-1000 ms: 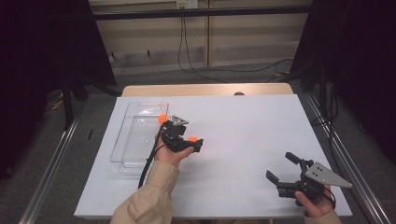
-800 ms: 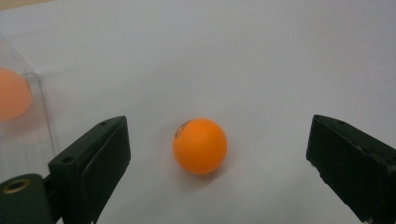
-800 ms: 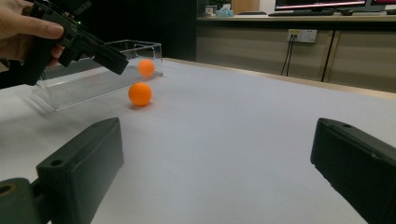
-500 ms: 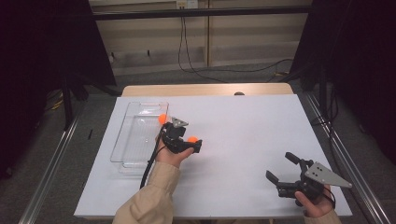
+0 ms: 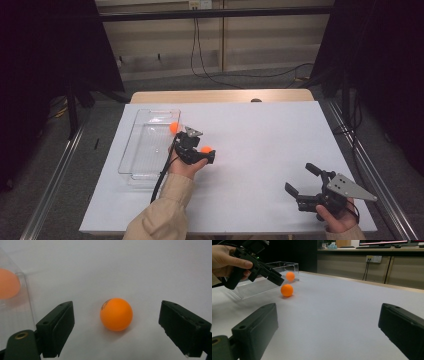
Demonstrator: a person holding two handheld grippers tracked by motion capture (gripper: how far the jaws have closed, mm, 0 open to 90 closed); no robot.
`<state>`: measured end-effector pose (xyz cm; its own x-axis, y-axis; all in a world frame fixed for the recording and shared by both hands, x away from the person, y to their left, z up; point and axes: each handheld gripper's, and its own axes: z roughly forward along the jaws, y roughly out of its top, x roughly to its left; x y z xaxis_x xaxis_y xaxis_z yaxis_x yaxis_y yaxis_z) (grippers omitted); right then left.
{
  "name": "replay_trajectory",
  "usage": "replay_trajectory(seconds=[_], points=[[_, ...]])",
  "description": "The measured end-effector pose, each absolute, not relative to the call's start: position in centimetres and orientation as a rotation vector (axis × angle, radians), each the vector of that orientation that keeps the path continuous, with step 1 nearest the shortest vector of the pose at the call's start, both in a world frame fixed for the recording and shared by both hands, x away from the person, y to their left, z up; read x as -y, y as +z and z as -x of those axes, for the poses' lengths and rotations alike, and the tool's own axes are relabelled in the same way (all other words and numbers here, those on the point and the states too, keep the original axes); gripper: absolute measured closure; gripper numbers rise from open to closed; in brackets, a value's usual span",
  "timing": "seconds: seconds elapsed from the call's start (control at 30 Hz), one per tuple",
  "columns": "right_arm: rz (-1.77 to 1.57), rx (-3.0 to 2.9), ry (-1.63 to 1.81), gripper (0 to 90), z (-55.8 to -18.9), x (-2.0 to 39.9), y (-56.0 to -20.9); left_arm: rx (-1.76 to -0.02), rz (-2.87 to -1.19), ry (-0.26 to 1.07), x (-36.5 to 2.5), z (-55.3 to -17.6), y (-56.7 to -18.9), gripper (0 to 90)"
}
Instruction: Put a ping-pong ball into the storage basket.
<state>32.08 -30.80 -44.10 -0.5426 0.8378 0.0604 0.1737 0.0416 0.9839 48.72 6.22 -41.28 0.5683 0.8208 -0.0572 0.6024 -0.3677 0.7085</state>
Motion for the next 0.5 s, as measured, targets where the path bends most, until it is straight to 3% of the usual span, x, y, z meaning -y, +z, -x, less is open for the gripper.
replay_trajectory(seconds=[0.5], points=[[-1.024,-1.769,1.542,2.2,-32.06,30.85,-44.08,-1.139,-2.123,0.402,-5.72,-49.25,-42.18,24.9]])
